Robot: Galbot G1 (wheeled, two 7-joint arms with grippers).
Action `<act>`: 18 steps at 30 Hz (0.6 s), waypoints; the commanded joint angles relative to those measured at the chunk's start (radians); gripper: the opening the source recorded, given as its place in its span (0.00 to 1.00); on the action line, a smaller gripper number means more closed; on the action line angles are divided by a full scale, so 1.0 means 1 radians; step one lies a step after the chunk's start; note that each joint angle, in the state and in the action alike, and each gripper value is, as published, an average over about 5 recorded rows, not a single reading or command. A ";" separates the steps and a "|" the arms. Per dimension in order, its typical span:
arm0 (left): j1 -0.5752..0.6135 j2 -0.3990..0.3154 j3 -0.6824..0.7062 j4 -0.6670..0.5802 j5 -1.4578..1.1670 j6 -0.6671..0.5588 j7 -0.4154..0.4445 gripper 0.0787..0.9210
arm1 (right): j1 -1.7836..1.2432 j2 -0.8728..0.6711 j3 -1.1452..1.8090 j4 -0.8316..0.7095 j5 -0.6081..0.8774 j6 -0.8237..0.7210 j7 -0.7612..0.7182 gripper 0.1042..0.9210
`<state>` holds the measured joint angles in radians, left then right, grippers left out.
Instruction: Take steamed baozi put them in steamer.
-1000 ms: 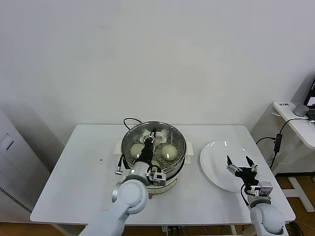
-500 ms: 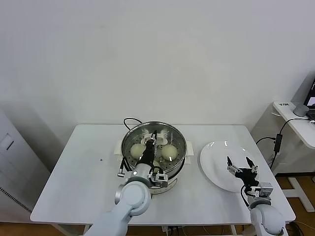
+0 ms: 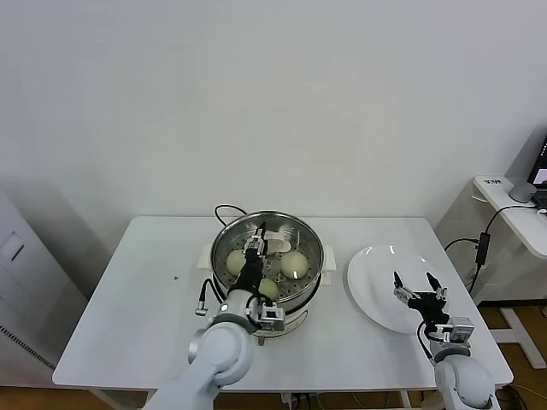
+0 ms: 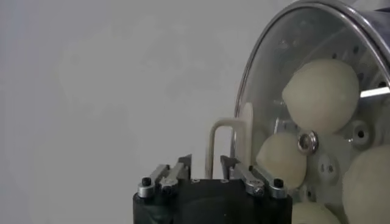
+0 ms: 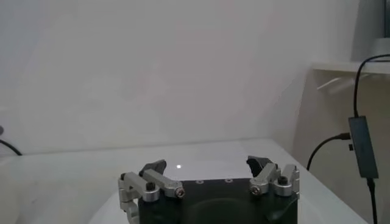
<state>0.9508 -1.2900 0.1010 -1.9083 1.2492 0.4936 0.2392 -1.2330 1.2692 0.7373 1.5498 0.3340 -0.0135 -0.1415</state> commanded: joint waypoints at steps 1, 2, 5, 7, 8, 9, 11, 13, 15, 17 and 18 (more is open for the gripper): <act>0.031 0.155 -0.131 -0.269 -0.573 -0.135 0.167 0.56 | 0.001 -0.003 0.001 0.002 0.003 0.000 -0.004 0.88; 0.024 0.173 -0.161 -0.279 -0.673 -0.152 0.177 0.59 | 0.002 -0.003 0.001 0.004 0.004 -0.001 -0.005 0.88; 0.006 0.220 -0.257 -0.306 -1.078 -0.175 0.187 0.70 | 0.002 -0.003 0.001 0.009 0.010 -0.006 -0.007 0.88; 0.007 0.239 -0.334 -0.326 -1.361 -0.167 0.170 0.77 | 0.004 0.001 0.001 0.011 0.017 -0.010 -0.004 0.88; 0.013 0.241 -0.376 -0.334 -1.482 -0.159 0.157 0.80 | 0.005 0.003 0.001 0.013 0.022 -0.013 -0.001 0.88; 0.019 0.236 -0.414 -0.337 -1.577 -0.151 0.134 0.83 | 0.006 0.004 0.002 0.015 0.027 -0.015 0.004 0.88; 0.033 0.211 -0.495 -0.333 -1.748 -0.132 0.076 0.86 | 0.006 0.004 0.009 0.021 0.032 -0.017 0.017 0.88; 0.041 0.179 -0.562 -0.317 -1.848 -0.112 -0.017 0.88 | 0.003 0.000 0.017 0.027 0.033 -0.010 0.031 0.88; 0.049 0.151 -0.618 -0.288 -1.898 -0.090 -0.110 0.88 | -0.002 -0.004 0.021 0.030 0.029 0.003 0.039 0.88; 0.064 0.132 -0.663 -0.239 -1.885 -0.080 -0.190 0.88 | -0.011 -0.007 0.022 0.036 0.026 0.012 0.039 0.88; 0.073 0.129 -0.674 -0.212 -1.871 -0.080 -0.213 0.88 | -0.016 -0.007 0.024 0.039 0.024 0.012 0.038 0.88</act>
<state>0.9854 -1.1379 -0.2479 -2.1582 0.2138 0.3935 0.2874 -1.2348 1.2653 0.7500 1.5714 0.3529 -0.0224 -0.1270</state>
